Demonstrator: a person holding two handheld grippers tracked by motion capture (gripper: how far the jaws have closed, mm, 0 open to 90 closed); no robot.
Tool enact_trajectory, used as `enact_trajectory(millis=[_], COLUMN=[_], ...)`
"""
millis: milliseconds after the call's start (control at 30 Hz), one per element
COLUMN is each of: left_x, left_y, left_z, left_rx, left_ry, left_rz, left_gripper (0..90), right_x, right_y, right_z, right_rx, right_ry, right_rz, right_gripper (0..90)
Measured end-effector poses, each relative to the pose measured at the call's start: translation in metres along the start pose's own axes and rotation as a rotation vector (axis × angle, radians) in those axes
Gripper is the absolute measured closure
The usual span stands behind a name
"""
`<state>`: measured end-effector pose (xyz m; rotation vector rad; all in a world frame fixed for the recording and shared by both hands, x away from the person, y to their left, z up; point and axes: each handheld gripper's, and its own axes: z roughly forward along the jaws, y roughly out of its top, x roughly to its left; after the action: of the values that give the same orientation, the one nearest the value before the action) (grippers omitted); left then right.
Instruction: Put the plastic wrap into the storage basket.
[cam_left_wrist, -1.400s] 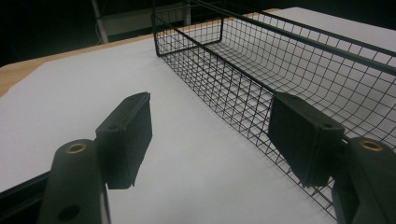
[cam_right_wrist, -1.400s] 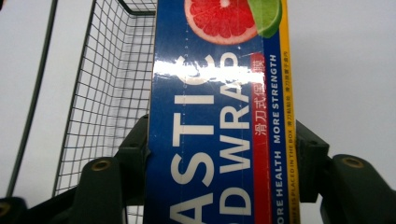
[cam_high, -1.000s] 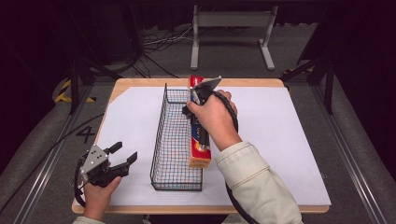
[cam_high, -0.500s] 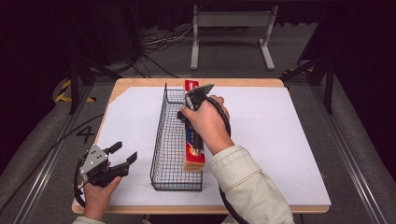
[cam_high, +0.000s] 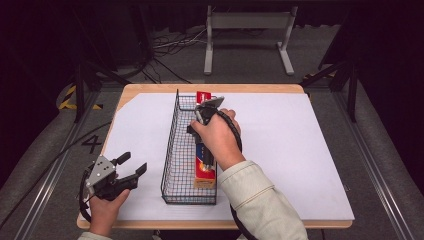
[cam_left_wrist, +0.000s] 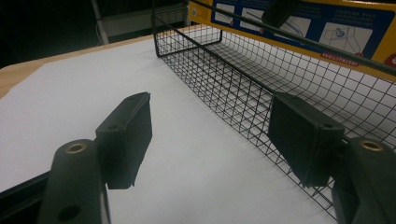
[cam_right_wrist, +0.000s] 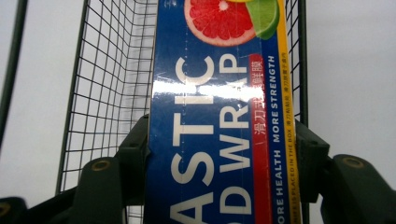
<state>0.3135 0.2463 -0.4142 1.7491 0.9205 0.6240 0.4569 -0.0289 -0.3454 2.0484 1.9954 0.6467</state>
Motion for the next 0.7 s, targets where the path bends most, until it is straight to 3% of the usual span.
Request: enact_trajectory(millis=[700], left_x=[0.0], left_y=[0.0], left_z=[0.0], left_rx=[0.001], left_ry=[0.001], left_rz=[0.0], left_gripper=[30.9], right_x=[0.004], right_y=[-0.013], right_z=[0.027], right_rx=[0.003], right_ry=[-0.072], right_rz=[-0.02], right_gripper=[39.3])
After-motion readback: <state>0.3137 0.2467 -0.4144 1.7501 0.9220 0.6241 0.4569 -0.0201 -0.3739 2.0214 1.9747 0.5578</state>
